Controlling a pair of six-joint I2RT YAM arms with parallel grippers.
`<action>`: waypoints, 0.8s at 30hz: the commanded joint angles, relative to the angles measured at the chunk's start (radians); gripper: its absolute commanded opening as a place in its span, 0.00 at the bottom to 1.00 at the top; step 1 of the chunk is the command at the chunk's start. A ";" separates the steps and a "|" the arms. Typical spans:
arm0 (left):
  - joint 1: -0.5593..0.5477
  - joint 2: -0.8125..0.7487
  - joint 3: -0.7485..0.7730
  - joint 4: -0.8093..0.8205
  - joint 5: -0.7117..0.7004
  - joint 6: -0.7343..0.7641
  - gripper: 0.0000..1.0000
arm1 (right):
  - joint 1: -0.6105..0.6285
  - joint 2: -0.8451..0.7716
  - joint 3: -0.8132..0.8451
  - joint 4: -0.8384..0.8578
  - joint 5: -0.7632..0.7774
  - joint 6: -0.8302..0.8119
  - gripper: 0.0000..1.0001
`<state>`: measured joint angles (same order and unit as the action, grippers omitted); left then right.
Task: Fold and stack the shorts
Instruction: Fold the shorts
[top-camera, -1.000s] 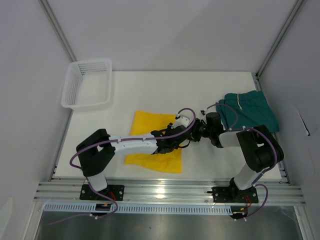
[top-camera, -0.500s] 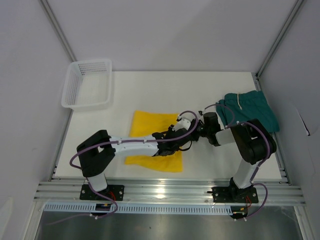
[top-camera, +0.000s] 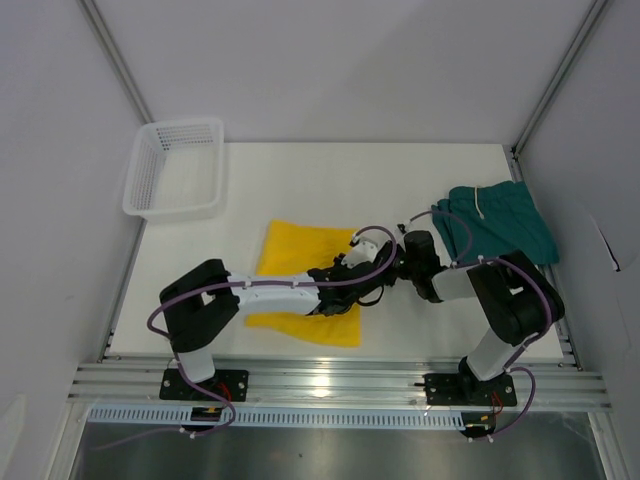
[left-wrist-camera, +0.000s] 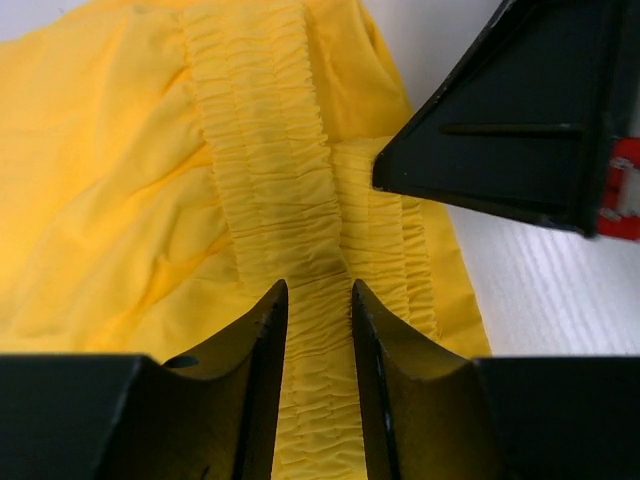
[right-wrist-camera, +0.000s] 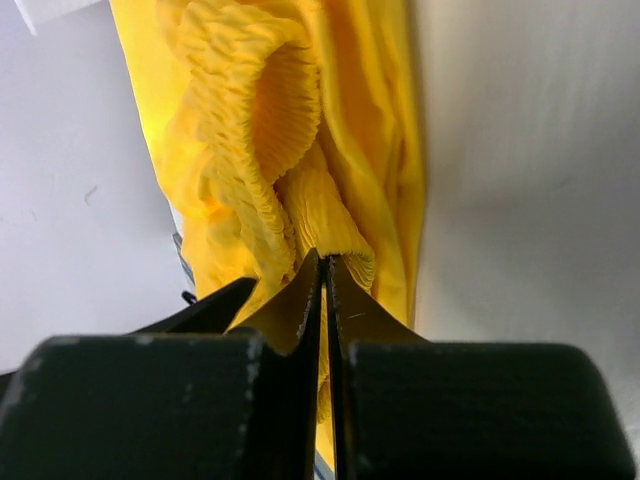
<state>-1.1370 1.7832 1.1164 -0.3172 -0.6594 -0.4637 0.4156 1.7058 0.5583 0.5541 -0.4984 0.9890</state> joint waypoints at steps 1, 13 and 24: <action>-0.009 -0.053 -0.087 0.110 0.012 -0.009 0.34 | 0.064 -0.095 -0.044 -0.002 0.119 -0.026 0.00; -0.055 -0.237 -0.222 0.095 -0.031 0.002 0.43 | 0.186 -0.127 -0.152 0.128 0.205 0.007 0.00; -0.176 -0.142 -0.060 -0.150 -0.247 -0.062 0.66 | 0.198 -0.110 -0.173 0.198 0.187 0.033 0.00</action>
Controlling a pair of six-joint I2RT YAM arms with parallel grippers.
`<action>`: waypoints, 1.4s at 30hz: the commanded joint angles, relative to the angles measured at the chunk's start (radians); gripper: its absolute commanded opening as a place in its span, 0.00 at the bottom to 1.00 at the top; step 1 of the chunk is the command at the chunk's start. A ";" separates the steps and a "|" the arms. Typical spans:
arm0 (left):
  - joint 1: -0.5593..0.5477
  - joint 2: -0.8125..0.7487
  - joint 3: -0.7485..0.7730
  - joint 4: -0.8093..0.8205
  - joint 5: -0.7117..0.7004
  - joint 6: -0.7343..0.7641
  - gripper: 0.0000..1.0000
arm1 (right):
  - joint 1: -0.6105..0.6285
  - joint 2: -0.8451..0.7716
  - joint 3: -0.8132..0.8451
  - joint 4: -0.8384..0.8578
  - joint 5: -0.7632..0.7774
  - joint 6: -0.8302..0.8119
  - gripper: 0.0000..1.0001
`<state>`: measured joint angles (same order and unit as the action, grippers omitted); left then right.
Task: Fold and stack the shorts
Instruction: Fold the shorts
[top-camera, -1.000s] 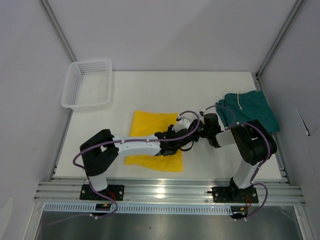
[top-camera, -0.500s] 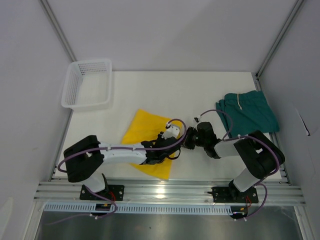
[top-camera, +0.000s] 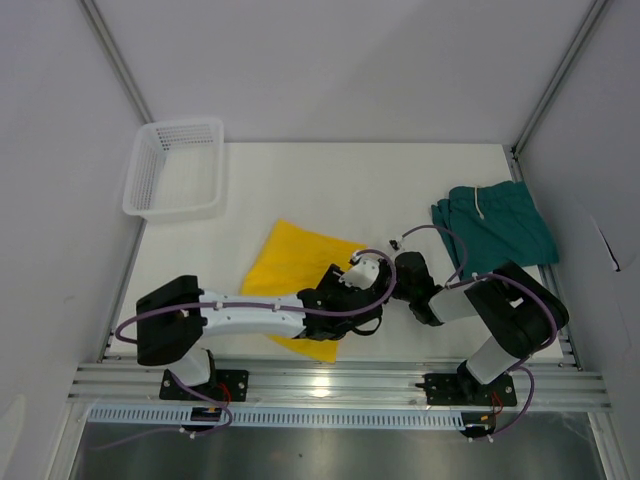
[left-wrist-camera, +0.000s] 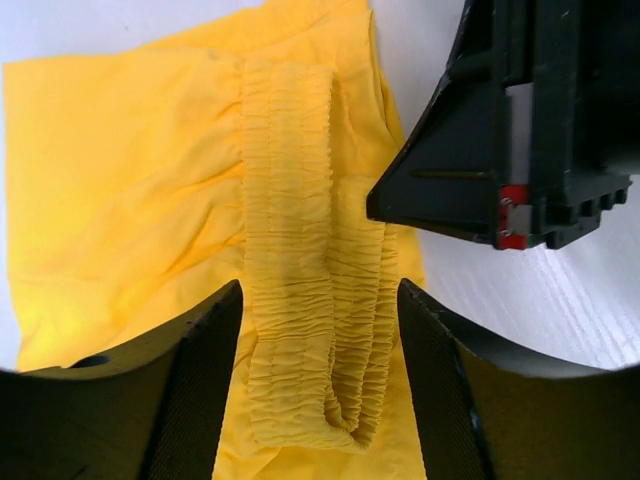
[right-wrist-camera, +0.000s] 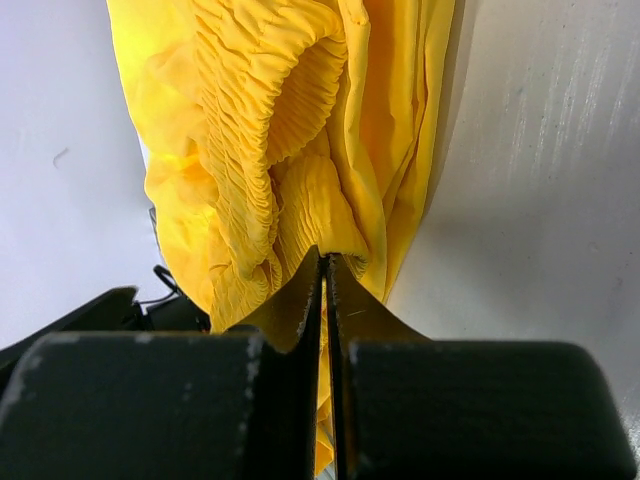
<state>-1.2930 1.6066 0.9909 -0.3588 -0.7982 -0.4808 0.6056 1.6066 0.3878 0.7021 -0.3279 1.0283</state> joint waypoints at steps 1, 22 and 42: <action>-0.023 0.045 0.089 -0.121 -0.120 -0.051 0.67 | 0.008 -0.011 0.000 0.048 0.016 -0.007 0.00; -0.032 0.251 0.163 -0.218 -0.127 -0.082 0.52 | 0.006 -0.011 0.002 0.050 0.010 -0.002 0.00; -0.038 0.243 0.150 -0.330 -0.191 -0.130 0.17 | -0.026 0.024 0.005 0.085 -0.020 0.019 0.00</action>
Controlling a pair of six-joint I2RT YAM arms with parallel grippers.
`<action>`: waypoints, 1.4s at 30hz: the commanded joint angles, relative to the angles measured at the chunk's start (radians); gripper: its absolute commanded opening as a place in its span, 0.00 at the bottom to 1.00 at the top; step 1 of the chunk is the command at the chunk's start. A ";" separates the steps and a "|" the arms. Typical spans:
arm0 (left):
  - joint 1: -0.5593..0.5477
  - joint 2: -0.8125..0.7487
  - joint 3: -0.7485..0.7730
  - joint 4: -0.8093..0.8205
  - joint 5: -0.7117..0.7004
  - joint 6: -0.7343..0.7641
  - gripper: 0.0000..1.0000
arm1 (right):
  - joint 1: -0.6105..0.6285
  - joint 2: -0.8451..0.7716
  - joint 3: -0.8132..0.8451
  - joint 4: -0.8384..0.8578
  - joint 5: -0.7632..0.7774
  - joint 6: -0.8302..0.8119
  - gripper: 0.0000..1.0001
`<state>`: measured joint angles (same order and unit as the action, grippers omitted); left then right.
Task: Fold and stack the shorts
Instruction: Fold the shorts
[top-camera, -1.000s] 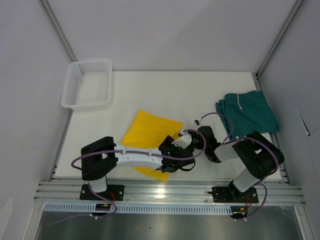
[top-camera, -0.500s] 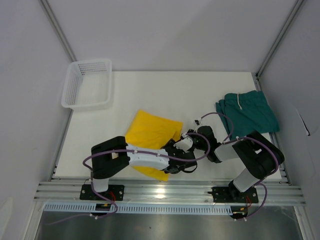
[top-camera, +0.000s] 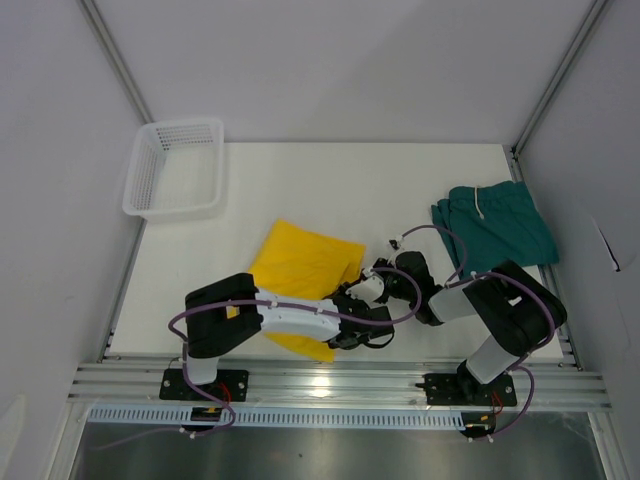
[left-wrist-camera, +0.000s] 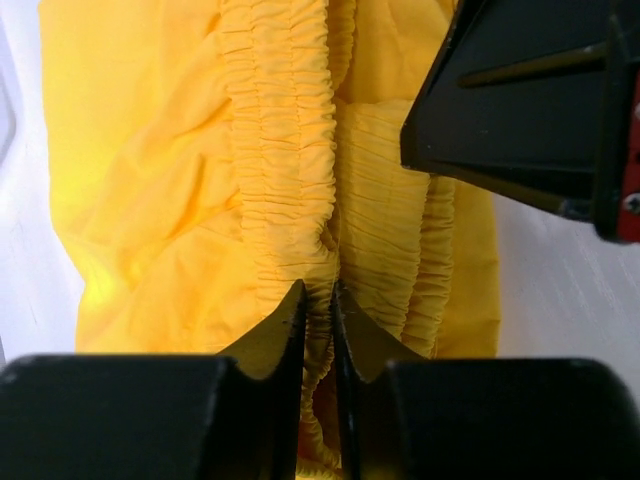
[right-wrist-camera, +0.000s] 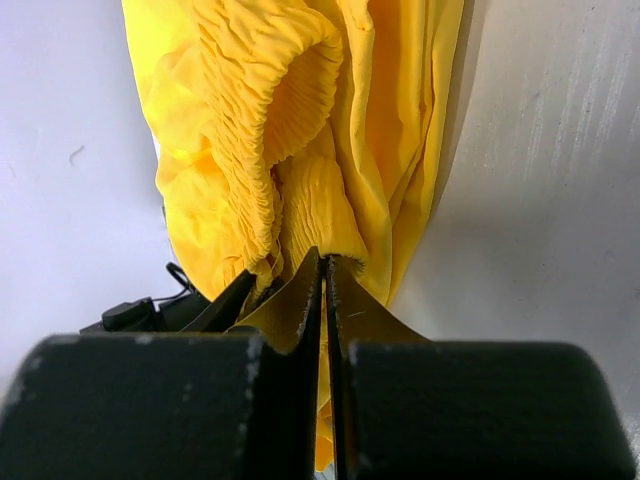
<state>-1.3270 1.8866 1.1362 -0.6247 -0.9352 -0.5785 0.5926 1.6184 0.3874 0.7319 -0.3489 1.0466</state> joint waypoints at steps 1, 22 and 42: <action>-0.006 -0.043 0.005 -0.082 -0.057 -0.038 0.15 | -0.016 0.012 0.007 0.055 -0.001 0.001 0.00; -0.086 -0.161 0.028 -0.340 -0.109 -0.144 0.07 | -0.039 0.023 0.047 0.055 -0.036 -0.016 0.00; -0.144 -0.204 0.033 -0.376 -0.123 -0.215 0.08 | -0.045 -0.068 0.220 -0.140 -0.056 -0.079 0.00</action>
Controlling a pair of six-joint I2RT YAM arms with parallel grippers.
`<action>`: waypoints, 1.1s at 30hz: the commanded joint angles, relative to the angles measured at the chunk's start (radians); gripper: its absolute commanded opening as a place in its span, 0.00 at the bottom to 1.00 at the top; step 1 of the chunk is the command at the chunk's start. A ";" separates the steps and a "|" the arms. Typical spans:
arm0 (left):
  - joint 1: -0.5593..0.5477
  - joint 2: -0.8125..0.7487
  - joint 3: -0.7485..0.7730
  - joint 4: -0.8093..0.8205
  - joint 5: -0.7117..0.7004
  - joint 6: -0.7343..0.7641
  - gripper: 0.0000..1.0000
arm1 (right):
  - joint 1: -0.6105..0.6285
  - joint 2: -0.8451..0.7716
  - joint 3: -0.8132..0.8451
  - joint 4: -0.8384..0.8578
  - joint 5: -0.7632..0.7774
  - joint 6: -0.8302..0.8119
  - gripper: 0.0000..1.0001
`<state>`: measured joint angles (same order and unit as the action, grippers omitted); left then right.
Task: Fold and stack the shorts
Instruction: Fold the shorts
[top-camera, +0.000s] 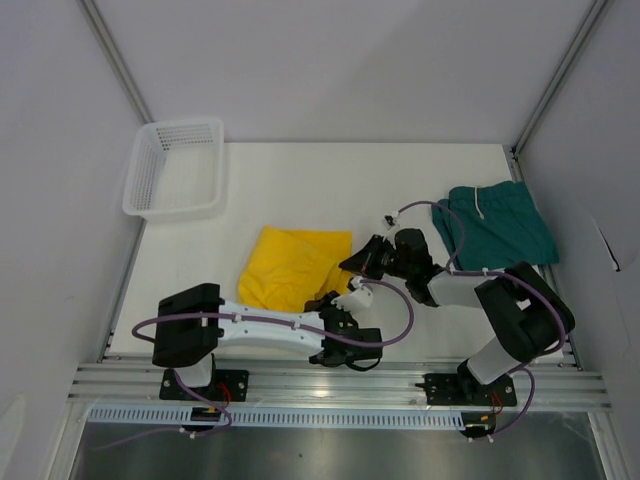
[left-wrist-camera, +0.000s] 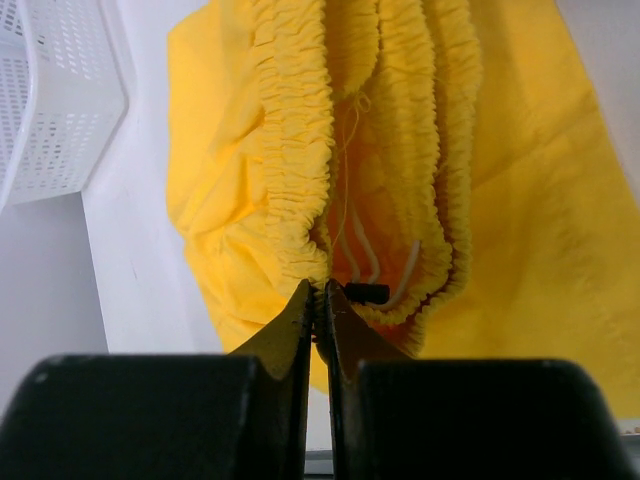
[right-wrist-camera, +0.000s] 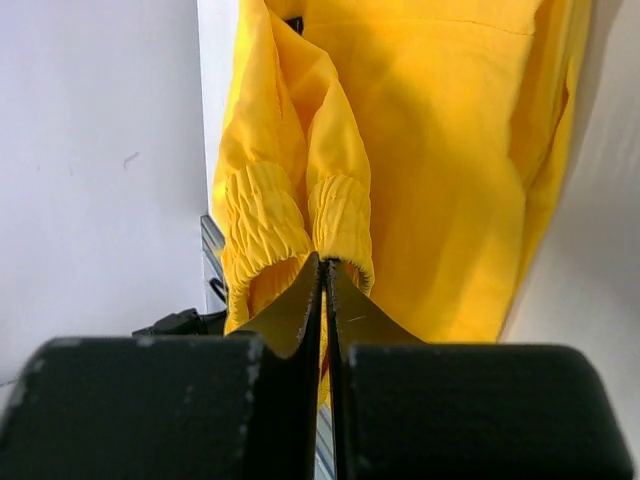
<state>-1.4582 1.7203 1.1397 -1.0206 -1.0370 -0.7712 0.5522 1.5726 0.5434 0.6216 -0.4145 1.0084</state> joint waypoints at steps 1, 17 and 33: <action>-0.013 -0.034 0.028 0.033 -0.020 -0.020 0.08 | -0.003 -0.016 0.079 -0.060 0.008 -0.050 0.00; 0.032 0.090 0.051 0.462 0.124 0.158 0.41 | -0.041 0.259 0.110 0.122 -0.115 -0.053 0.07; 0.209 -0.475 -0.205 0.548 0.420 0.194 0.90 | -0.087 0.137 0.128 -0.058 -0.138 -0.148 0.66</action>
<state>-1.3045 1.3823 1.0111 -0.5102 -0.7052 -0.5919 0.4736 1.7988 0.6521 0.6193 -0.5632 0.9230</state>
